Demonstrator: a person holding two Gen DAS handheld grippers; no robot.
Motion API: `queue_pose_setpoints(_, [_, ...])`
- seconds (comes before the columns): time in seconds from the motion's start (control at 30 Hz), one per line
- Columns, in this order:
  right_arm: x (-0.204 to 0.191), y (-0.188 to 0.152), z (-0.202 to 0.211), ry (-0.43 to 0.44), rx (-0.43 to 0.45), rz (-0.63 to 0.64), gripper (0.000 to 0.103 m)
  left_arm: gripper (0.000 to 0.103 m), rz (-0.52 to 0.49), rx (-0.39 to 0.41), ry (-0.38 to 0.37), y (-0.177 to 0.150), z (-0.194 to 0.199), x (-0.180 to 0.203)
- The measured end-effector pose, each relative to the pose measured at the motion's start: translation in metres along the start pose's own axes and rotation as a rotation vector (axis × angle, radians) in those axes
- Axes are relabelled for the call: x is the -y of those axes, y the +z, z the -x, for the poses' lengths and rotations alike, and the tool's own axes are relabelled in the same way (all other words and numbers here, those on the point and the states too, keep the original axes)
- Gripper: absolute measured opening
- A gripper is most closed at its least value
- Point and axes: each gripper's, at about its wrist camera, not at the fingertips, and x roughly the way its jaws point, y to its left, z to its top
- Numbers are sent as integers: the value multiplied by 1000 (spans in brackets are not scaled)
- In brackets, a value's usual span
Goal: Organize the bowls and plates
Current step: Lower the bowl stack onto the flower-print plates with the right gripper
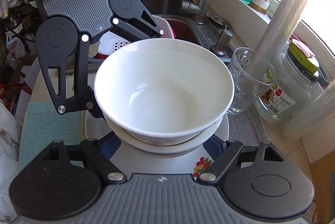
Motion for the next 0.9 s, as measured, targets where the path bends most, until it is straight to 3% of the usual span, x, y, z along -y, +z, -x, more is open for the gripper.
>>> queue_pose_setpoints(0.47, [9, -4, -7, 29, -14, -70, 88, 78, -31, 10, 21, -4, -1, 4])
queue_pose_setpoints(0.53, [10, -6, -7, 32, -17, -97, 89, 81, -46, 19, 35, -5, 1, 8])
queue_pose_setpoints(0.63, [3, -6, 2, 3, 18, -98, 102, 92, -42, 66, 47, -8, 8, 8])
queue_pose_setpoints(0.9, [-16, -9, 16, -134, -18, -158, 103, 97, -5, 160, 99, -19, 28, 17])
